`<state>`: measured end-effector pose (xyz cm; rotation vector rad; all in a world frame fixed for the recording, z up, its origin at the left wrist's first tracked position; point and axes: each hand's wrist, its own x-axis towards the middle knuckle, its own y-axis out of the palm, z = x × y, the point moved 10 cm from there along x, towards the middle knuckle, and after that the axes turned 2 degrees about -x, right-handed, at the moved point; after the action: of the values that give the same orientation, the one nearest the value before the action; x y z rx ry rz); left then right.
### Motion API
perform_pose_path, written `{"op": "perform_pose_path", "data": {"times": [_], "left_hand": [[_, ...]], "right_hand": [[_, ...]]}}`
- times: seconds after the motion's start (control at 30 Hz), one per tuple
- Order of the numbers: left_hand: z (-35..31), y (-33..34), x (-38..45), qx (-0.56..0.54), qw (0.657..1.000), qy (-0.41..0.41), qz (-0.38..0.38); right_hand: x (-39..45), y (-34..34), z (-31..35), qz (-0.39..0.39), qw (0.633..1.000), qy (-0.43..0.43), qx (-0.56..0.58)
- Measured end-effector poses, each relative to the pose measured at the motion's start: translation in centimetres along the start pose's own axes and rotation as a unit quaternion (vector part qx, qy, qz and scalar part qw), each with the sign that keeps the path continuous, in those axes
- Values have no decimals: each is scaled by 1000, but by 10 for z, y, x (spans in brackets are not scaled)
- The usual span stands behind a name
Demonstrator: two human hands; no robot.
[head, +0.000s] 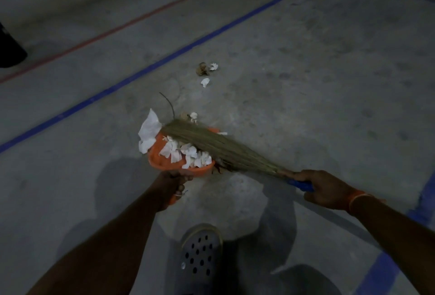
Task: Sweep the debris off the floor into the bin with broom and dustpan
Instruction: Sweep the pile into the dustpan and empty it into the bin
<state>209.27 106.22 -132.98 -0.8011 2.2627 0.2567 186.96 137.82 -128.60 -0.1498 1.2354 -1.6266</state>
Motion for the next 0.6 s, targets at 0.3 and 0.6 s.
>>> {"op": "perform_pose_path", "data": {"times": [0.3, 0.6], "left_hand": [[5, -26, -17, 5, 1000, 15, -4], [45, -79, -60, 61, 998, 5, 22]], "right_hand": [[-28, -25, 7, -84, 984, -25, 155], [-52, -41, -7, -88, 979, 38, 181]]}}
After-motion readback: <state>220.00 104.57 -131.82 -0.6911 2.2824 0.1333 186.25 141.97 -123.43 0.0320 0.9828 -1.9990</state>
